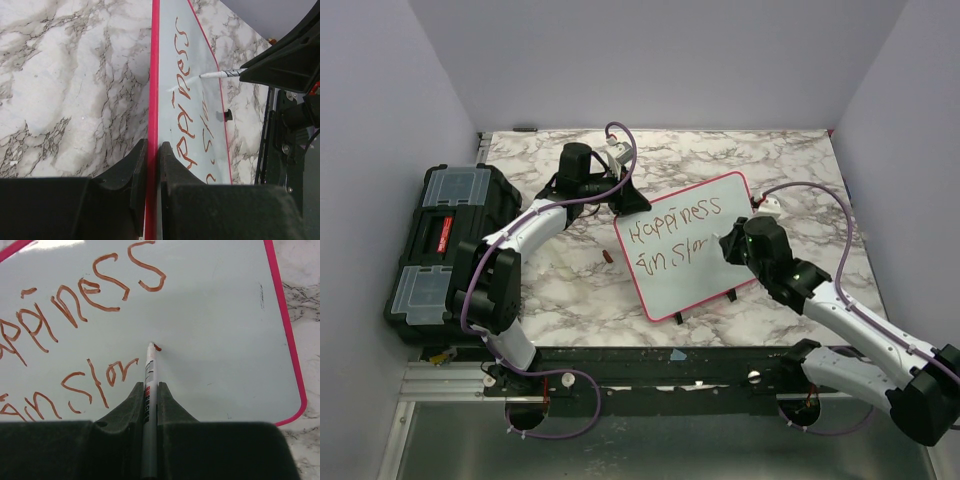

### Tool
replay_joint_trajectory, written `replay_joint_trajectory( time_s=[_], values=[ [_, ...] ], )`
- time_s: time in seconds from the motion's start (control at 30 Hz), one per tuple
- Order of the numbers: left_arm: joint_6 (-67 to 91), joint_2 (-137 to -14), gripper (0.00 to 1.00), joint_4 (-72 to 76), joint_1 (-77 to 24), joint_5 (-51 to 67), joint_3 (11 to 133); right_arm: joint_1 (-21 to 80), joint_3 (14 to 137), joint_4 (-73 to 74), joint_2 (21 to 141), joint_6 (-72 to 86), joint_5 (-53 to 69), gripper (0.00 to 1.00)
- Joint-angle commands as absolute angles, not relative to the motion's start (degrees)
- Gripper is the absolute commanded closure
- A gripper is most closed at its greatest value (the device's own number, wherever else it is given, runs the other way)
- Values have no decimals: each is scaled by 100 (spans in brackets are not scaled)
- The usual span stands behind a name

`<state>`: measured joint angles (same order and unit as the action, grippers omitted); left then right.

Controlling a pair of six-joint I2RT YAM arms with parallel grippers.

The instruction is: Write a sentence on the whiteboard

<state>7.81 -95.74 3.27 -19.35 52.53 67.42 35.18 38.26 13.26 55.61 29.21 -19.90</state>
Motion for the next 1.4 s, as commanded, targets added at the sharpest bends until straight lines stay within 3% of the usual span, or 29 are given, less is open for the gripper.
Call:
replay_joint_trajectory(
  time_s=[0.0, 0.43, 1.07, 1.37],
  values=[
    [397, -9505, 100, 615, -1925, 5224, 6785, 3516, 4076, 1095, 5719, 2783, -1714, 99],
    [404, -9490, 100, 628, -1916, 5243, 6785, 3516, 3970, 1395, 5752, 2845, -1750, 99],
    [428, -9448, 100, 660, -1899, 5276, 6758, 3519, 3901, 2950, 5268, 3747, -1342, 99],
    [431, -9441, 100, 677, -1894, 5282, 6750, 3526, 4100, 2477, 4950, 3677, -886, 99]
  ],
)
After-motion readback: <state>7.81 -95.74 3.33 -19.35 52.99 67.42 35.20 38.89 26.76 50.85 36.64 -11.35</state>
